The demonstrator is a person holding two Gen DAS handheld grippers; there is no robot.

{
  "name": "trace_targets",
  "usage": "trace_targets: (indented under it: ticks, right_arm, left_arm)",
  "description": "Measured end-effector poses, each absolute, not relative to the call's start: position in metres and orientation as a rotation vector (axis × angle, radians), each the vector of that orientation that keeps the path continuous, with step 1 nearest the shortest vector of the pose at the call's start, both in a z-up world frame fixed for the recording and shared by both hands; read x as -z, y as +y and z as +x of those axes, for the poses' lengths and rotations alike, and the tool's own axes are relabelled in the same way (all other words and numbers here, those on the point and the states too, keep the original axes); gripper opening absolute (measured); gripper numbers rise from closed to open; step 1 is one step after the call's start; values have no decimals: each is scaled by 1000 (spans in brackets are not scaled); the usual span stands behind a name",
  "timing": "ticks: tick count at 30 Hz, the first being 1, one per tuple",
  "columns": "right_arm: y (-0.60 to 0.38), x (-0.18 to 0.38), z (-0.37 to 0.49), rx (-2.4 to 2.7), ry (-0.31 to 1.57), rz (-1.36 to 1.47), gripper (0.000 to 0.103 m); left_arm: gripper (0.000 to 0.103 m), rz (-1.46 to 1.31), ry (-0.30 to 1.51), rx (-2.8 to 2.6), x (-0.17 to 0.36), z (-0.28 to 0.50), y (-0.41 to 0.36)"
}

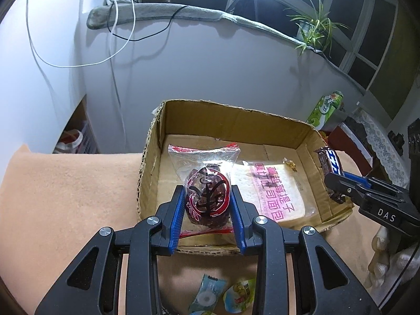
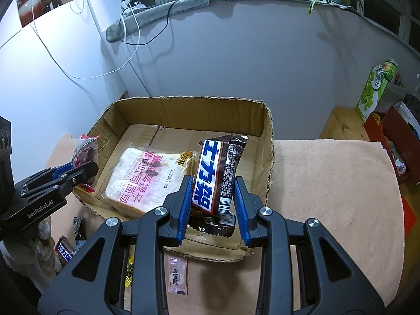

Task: Organize snacks
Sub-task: 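Open both grippers to drop the snacks in the box and withdraw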

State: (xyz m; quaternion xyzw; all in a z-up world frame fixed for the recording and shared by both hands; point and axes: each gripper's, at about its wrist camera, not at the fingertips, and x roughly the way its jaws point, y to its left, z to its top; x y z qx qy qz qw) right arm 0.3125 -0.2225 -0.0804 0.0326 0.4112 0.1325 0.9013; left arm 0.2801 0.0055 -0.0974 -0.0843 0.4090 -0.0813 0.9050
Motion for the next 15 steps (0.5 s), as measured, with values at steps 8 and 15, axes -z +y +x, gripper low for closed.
trace_targets:
  ticks: [8, 15]
  right_arm:
    - [-226, 76, 308, -268, 829, 68, 42]
    - [-227, 66, 298, -278, 813, 66, 42]
  left_arm:
    - [55, -176, 833, 144, 93, 279, 7]
    - [55, -174, 816, 143, 87, 275, 10]
